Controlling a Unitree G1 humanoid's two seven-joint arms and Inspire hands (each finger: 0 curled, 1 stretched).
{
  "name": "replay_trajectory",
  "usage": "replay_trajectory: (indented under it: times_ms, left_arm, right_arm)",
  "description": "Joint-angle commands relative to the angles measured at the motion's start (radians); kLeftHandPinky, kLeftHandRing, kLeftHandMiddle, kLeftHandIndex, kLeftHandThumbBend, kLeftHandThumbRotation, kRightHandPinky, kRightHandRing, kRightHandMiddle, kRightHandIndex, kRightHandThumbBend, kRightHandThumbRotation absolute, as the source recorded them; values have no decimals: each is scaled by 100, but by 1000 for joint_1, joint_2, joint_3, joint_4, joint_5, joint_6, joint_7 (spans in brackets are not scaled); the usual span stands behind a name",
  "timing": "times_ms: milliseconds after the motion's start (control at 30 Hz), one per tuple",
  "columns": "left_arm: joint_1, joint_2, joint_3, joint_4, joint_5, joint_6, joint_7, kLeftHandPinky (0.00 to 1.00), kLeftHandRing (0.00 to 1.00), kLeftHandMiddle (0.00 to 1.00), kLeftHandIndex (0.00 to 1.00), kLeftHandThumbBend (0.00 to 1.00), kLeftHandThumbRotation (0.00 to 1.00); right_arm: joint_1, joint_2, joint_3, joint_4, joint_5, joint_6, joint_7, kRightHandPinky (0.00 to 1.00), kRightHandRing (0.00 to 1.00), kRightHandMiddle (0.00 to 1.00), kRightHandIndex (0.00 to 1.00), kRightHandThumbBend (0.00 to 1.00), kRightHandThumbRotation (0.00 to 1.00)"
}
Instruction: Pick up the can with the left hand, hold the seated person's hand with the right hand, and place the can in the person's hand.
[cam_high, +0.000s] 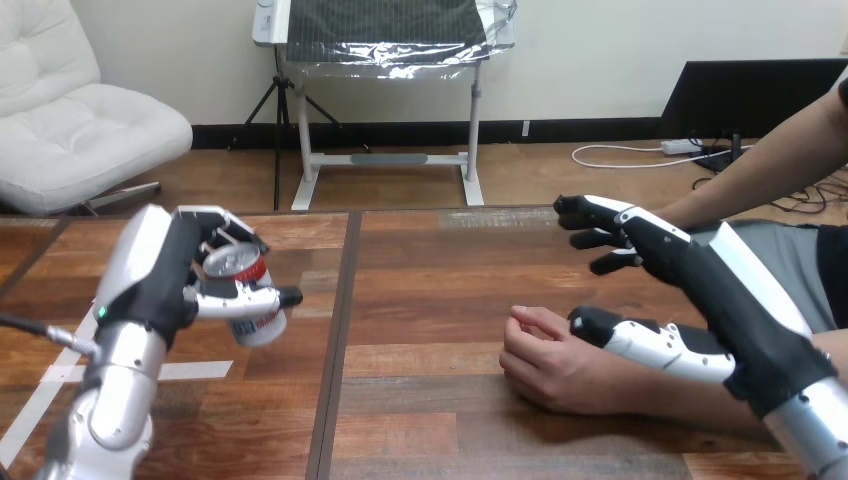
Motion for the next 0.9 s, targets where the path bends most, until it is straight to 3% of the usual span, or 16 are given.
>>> replay_trajectory:
  times_ms: [0, 400, 600, 867]
  left_arm:
    - [-54, 51, 25, -149, 18, 10, -17, 15, 18, 28, 44, 77, 0]
    - [-35, 57, 24, -241, 38, 69, -58, 9, 13, 22, 45, 77, 0]
    - [-27, 61, 27, -274, 38, 67, -68, 7, 11, 20, 44, 79, 0]
    - [-20, 65, 30, -313, 40, 80, -84, 6, 10, 20, 44, 80, 0]
  right_arm:
    - [-114, -61, -24, 40, -45, -15, -19, 68, 81, 86, 87, 86, 72]
    - [-186, -158, -7, 130, -130, -16, 0, 71, 85, 88, 89, 89, 64]
    - [-220, -193, 1, 186, -149, -18, 8, 79, 88, 89, 89, 93, 59]
    - [-262, -243, 22, 260, -167, -17, 32, 78, 88, 90, 90, 99, 58]
